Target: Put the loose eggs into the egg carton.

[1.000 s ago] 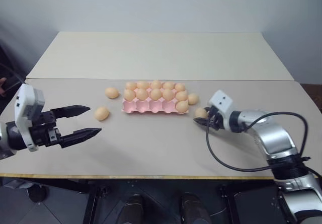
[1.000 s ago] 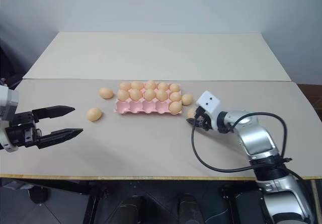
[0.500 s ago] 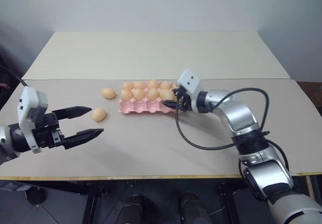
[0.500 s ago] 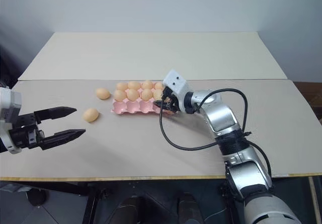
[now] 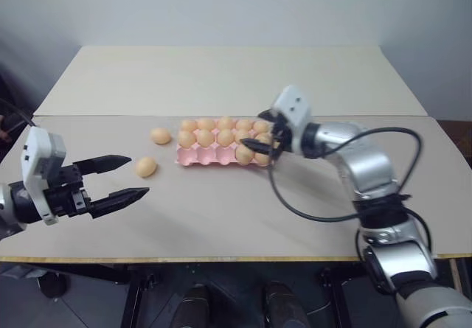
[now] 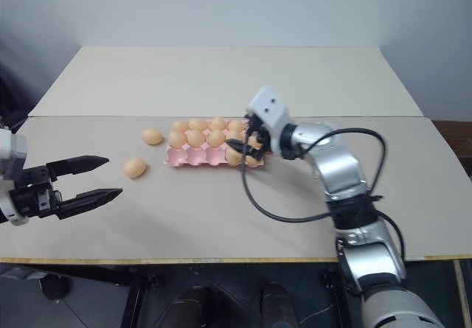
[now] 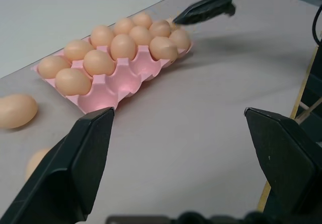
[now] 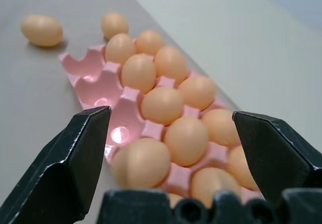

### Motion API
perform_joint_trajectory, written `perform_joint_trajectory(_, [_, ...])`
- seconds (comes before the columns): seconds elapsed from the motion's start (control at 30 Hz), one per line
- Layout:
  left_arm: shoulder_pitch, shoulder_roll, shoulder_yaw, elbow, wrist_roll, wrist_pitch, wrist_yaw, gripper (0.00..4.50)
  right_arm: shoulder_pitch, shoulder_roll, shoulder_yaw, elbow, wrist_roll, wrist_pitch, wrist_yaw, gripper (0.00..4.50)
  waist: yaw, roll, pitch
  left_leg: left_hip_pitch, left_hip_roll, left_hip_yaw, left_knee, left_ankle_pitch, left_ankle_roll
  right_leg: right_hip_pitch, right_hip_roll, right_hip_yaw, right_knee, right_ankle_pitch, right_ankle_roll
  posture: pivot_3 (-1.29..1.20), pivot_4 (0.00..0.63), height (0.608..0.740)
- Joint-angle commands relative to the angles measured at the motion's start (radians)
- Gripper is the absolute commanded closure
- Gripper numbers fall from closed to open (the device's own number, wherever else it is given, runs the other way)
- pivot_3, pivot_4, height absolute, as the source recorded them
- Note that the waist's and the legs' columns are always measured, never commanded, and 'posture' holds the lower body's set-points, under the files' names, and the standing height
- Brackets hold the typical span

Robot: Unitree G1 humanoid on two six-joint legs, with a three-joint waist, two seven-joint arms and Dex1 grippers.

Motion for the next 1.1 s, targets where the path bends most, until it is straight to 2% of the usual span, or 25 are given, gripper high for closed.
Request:
perform_joint_trajectory(0.03, [-0.031,0.027,0.006,0.059,0.043,-0.058,-0.02,0.0,0.123,-0.136,-0.113,-0.159,0.051,0.011,0.066,0.02,0.006,0.0,0.0,0.0,0.0,0.0,0.0,0.0,0.0,0.0,0.0,0.0,-0.001,0.0,0.0,0.0,0.15,0.74])
perform_joint_trajectory(0.13, [-0.058,0.041,-0.01,0.134,0.079,-0.096,-0.048,0.0,0.258,-0.255,-0.204,-0.244,0.095,-0.016,0.129,0.02,0.006,0.0,0.0,0.0,-0.001,0.001,0.0,0.0,0.0,0.0,0.0,0.0,0.0,0.0,0.0,0.0,0.15,0.74])
perform_joint_trajectory(0.2, [-0.075,0.046,-0.019,0.178,0.083,-0.097,-0.062,0.0,0.351,-0.296,-0.286,-0.273,0.139,-0.043,0.162,0.02,-0.001,0.0,0.0,0.0,-0.001,0.001,0.0,0.0,0.0,0.0,0.0,0.0,0.0,0.0,0.0,0.0,0.15,0.74])
perform_joint_trajectory(0.33, [-0.062,0.045,-0.026,0.219,0.11,-0.133,-0.111,0.0,0.509,-0.335,-0.405,-0.308,0.203,-0.091,0.216,0.02,-0.012,0.0,0.0,0.001,0.0,0.002,0.0,0.0,0.0,0.0,0.0,0.001,0.0,0.0,0.0,0.0,0.15,0.74])
perform_joint_trajectory(0.47, [-0.065,0.03,-0.036,0.227,0.118,-0.139,-0.116,0.0,0.556,-0.339,-0.421,-0.313,0.224,-0.092,0.208,0.02,-0.011,0.0,0.0,0.003,0.001,0.003,0.0,0.0,0.0,0.002,0.001,0.003,0.001,0.0,0.0,0.0,0.15,0.74])
perform_joint_trajectory(0.67, [-0.072,0.023,-0.044,0.21,0.11,-0.135,-0.102,0.0,0.464,-0.326,-0.343,-0.253,0.21,-0.12,0.187,0.02,-0.009,0.0,0.0,0.003,0.001,0.004,0.0,0.0,0.0,0.002,0.001,0.004,0.0,0.0,0.001,0.0,0.15,0.74])
perform_joint_trajectory(0.77, [-0.078,0.016,-0.052,0.192,0.105,-0.135,-0.096,0.0,0.358,-0.297,-0.238,-0.148,0.152,-0.182,0.187,0.02,-0.012,0.0,0.0,0.003,0.001,0.004,0.0,0.0,0.0,0.002,0.001,0.004,0.0,0.0,0.001,0.0,0.15,0.74])
perform_joint_trajectory(0.93, [-0.104,0.012,-0.069,0.174,0.089,-0.119,-0.084,0.0,0.144,-0.218,-0.039,0.185,-0.053,-0.399,0.165,0.02,-0.011,0.0,0.0,0.003,0.001,0.004,0.0,0.0,0.0,0.002,0.001,0.004,0.0,0.001,0.001,0.0,0.15,0.74])
perform_joint_trajectory(1.1, [-0.1,-0.001,-0.065,0.148,0.084,-0.115,-0.069,0.0,-0.049,-0.126,0.086,0.587,-0.223,-0.633,0.117,0.02,-0.011,0.0,0.0,0.001,0.001,0.004,0.0,0.0,0.0,0.0,0.001,0.004,0.0,0.001,0.001,0.0,0.15,0.74])
